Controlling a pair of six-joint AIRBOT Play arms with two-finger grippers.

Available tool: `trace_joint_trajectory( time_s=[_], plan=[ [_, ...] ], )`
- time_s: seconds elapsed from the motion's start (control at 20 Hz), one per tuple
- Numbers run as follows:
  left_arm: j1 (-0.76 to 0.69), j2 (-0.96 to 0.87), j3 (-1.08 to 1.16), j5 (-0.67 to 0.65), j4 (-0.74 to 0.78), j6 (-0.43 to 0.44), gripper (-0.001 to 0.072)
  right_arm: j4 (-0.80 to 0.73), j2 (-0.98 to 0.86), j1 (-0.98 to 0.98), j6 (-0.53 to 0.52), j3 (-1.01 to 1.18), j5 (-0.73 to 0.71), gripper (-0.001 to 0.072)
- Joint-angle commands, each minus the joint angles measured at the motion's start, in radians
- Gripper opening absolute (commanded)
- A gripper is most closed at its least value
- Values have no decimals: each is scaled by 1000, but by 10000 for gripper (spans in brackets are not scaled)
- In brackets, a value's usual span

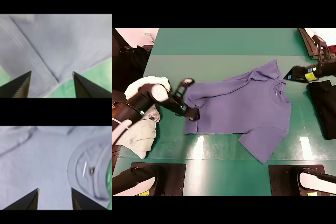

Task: Fold the shirts.

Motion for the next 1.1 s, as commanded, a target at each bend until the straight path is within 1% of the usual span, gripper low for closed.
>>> trace_joint_trajectory(
  time_s=[0.0, 0.25, 0.35, 0.5, 0.55, 0.6, 0.65, 0.7, 0.75, 0.8, 0.9, 0.95, 1.05],
  plan=[
    [-134, 4, -81, 20, 163, -141, 593, 2, 114, -1, -1, -142, -36, 450],
    [-190, 0, -123, 45, 184, -153, 593, 1, 224, -1, 0, -233, -99, 450],
    [-190, -16, -126, 43, 194, -167, 593, 2, 240, -1, 0, -232, -98, 450],
    [-190, -34, -126, 24, 206, -167, 593, 2, 250, -1, 0, -232, -98, 450],
    [-190, -35, -126, 14, 206, -168, 579, 2, 250, -1, 0, -232, -97, 450],
    [-190, -34, -126, 4, 206, -165, 360, 2, 250, -1, 0, -232, -97, 450],
    [-190, -34, -126, 0, 207, -166, 258, 2, 250, -1, 0, -232, -97, 450],
    [-190, -34, -126, 1, 206, -166, 238, 2, 250, -1, 0, -232, -97, 450],
    [-190, -34, -125, 0, 206, -164, 109, 2, 250, -1, 0, -232, -97, 450],
    [-190, -32, -124, -3, 206, -165, 23, 2, 250, -1, 0, -232, -96, 450],
    [-190, -31, -97, -36, 230, -165, 22, 2, 250, -1, 0, -232, -93, 451],
    [-190, -31, -66, -75, 263, -165, 22, 2, 250, -4, 0, -232, -79, 450],
    [-180, -19, 8, -165, 355, -165, 22, 2, 250, -31, 0, -232, -5, 450]
  ],
)
